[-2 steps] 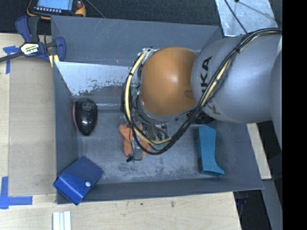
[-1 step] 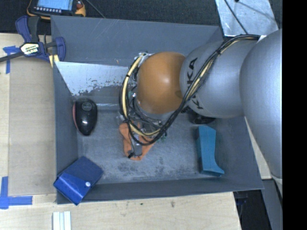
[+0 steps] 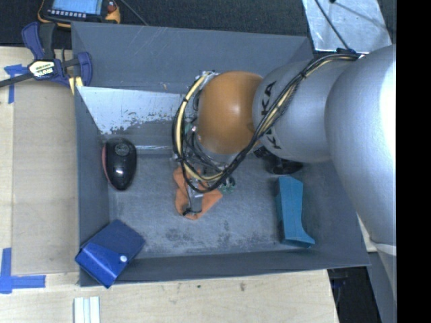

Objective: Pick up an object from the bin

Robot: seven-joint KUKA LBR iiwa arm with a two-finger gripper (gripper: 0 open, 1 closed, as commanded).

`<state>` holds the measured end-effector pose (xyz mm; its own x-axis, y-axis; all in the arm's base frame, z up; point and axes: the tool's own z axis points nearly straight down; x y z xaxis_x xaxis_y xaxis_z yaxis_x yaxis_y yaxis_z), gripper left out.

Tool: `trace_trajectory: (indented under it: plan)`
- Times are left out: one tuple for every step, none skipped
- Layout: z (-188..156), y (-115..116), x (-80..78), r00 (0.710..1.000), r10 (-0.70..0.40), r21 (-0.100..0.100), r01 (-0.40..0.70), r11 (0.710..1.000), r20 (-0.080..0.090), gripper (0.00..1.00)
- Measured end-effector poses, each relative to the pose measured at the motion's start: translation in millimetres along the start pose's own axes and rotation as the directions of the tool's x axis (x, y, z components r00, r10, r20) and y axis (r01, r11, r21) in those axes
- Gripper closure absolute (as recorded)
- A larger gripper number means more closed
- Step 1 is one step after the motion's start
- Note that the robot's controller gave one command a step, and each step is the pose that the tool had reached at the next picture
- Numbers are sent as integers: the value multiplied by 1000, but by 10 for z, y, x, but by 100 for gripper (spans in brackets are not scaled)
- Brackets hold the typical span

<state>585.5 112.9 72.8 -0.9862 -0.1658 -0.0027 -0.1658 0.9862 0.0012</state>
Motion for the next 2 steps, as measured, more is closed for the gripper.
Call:
trace_trajectory:
  plan:
    - [9, -251, -45, 986, 167, -1, -167, 986, 4, 0]
    - [6, -616, -242, 976, -219, 2, 219, 976, 5, 100]
